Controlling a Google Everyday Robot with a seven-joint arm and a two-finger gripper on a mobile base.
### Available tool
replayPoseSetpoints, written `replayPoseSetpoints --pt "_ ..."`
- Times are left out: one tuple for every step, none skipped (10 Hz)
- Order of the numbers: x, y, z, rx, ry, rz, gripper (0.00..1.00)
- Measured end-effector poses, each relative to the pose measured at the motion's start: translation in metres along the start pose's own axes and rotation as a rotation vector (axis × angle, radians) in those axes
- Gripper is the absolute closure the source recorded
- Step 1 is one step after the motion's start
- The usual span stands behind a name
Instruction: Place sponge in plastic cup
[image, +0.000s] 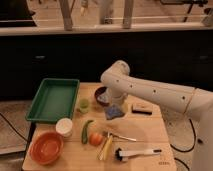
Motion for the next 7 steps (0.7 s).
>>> replayPoseSetpoints --pt "0.002 -0.004 -0.002 0.005 0.001 -0.004 1.0" --pt "0.005 -0.009 -0.004 0.013 0.002 -0.01 1.0" --pt "0.01 -0.015 -0.005 0.018 0.006 -0.02 1.0" --pt "0.01 -0.021 -0.006 0.024 0.005 -0.03 1.0" --pt "0.009 -0.028 -0.007 0.028 0.002 -0.043 1.0" --pt "0.009 -0.038 -0.01 0.034 0.005 -0.064 1.0" --pt "0.009 -0.042 -0.012 0.033 0.005 -0.076 1.0"
